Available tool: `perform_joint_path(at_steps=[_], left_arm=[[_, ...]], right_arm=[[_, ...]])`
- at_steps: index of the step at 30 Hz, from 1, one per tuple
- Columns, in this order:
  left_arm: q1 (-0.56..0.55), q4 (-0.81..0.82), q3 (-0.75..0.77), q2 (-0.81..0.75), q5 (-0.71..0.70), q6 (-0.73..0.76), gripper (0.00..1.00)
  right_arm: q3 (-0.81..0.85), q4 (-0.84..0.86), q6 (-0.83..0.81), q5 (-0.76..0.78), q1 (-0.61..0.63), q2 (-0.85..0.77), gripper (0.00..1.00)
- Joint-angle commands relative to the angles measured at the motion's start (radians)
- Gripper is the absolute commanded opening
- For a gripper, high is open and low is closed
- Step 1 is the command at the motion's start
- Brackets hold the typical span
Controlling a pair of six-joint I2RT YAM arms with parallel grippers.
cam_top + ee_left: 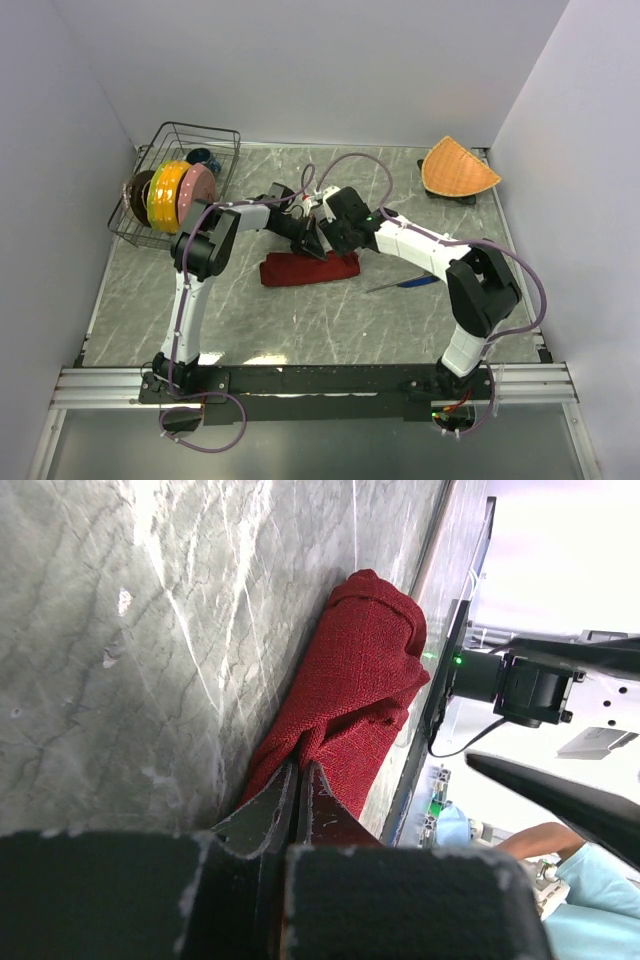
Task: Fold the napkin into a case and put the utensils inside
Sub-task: Insert the top corner of the smaller rectangle folded napkin into the folded napkin.
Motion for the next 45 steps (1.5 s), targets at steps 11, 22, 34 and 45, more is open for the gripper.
perform_joint_path(at_steps=[11, 22, 34, 45], left_arm=[[0.005, -0.032, -0.013, 0.041, -0.124, 0.077, 0.01], [0.005, -0.046, 0.008, 0.052, -0.122, 0.08, 0.01], [0.006, -0.063, 0.004, 0.05, -0.126, 0.096, 0.01], [0.006, -0.061, -0.007, 0.045, -0.132, 0.09, 0.01]], right_arm=[[0.057, 0.013, -0.051, 0.091, 0.032, 0.066, 0.62], [0.036, 0.028, -0.075, 0.167, 0.032, 0.13, 0.61], [-0.015, 0.132, -0.102, 0.299, 0.051, 0.176, 0.47], [-0.067, 0.172, -0.135, 0.356, 0.111, 0.132, 0.4]])
